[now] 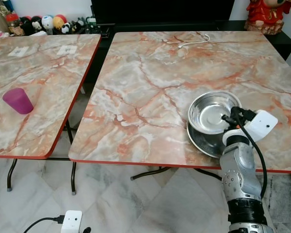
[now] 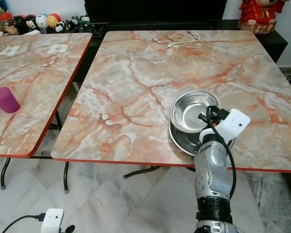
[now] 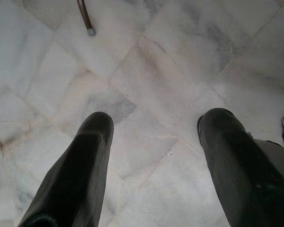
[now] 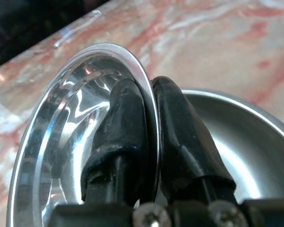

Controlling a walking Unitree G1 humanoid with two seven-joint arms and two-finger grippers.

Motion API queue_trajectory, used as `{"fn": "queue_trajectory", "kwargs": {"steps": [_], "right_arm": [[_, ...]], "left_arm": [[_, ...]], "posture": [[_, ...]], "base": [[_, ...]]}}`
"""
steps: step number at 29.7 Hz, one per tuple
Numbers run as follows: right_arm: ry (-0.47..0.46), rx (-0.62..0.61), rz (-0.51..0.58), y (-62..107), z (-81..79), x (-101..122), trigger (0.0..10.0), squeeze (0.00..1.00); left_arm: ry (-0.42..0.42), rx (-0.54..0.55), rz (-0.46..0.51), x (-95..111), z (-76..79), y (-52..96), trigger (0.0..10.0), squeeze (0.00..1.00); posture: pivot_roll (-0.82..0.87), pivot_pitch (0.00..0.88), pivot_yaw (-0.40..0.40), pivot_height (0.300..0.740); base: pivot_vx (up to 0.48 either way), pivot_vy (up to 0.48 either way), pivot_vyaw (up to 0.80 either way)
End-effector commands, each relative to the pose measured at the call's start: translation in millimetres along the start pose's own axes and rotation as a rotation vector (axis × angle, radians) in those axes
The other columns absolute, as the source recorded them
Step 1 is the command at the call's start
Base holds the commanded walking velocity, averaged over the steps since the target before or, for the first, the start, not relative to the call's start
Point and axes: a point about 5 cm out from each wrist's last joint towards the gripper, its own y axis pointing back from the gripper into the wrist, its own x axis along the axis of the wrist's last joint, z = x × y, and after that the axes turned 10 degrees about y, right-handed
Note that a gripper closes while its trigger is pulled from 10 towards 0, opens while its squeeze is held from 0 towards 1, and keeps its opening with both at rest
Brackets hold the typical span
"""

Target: Setting the table

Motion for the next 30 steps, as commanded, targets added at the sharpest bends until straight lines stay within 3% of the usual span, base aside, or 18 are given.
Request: {"fn": "queue_trajectory", "kwargs": {"steps": [1,14,15,17,18,20,22,23,24,29,30], "right_arm": [[-0.013,-0.033,-0.005,2.6,4.0,1,10.0,0.0],[-0.002,-0.073,-0.019,14.2,11.9,-4,10.0,0.0],[-0.003,-0.073,-0.019,14.2,11.7,-3,10.0,0.09],[-0.003,-0.071,-0.021,14.2,10.8,-3,10.0,0.65],[-0.004,-0.069,-0.02,14.0,9.9,-2,10.0,0.72],[-0.003,-0.069,-0.019,14.0,9.4,-2,10.0,0.69],[0.001,-0.071,-0.017,14.3,9.6,-1,10.0,0.13],[0.001,-0.071,-0.017,14.3,9.6,-1,10.0,0.13],[0.003,-0.072,-0.016,14.3,9.7,-1,10.0,0.0],[0.017,-0.082,-0.016,15.2,12.9,-1,10.0,0.0],[0.019,-0.082,-0.016,15.2,13.0,-1,10.0,0.98]], "left_arm": [[-0.005,0.009,-0.01,-3,-5.6,1.4,10.0,0.0],[-0.01,0.007,-0.023,-7,-4.5,2.4,10.0,0.0],[-0.01,0.007,-0.024,-7,-4.6,2.4,10.0,0.0],[-0.01,0.007,-0.025,-7,-5.0,2.5,10.0,0.0],[-0.01,0.008,-0.026,-7,-5.8,2.6,10.0,0.0],[-0.01,0.009,-0.027,-8,-6.3,2.7,10.0,0.0],[-0.01,0.011,-0.03,-8,-7.8,2.9,10.0,0.0],[-0.01,0.011,-0.03,-8,-7.8,2.9,10.0,0.0],[-0.01,0.011,-0.03,-8,-8.1,3.0,10.0,0.0],[-0.008,0.012,-0.035,-9,-9.4,3.3,10.0,0.0],[-0.008,0.012,-0.036,-9,-9.5,3.3,10.0,0.0]], "posture": [[-0.12,0.124,0.061,0.74],[-0.12,0.125,0.063,0.74],[-0.12,0.125,0.063,0.74],[-0.12,0.124,0.063,0.74],[-0.12,0.124,0.063,0.74],[-0.12,0.124,0.063,0.74],[-0.12,0.124,0.062,0.74],[-0.12,0.124,0.062,0.74],[-0.12,0.125,0.063,0.74],[-0.12,0.125,0.063,0.74],[-0.12,0.125,0.062,0.74]], "base": [[0.0,0.0,0.0],[0.0,0.0,0.0],[0.0,0.0,0.0],[0.0,0.0,0.0],[0.0,0.0,0.0],[0.0,0.0,0.0],[0.0,0.0,0.0],[0.0,0.0,0.0],[0.0,0.0,0.0],[0.0,0.0,0.0],[0.0,0.0,0.0]]}}
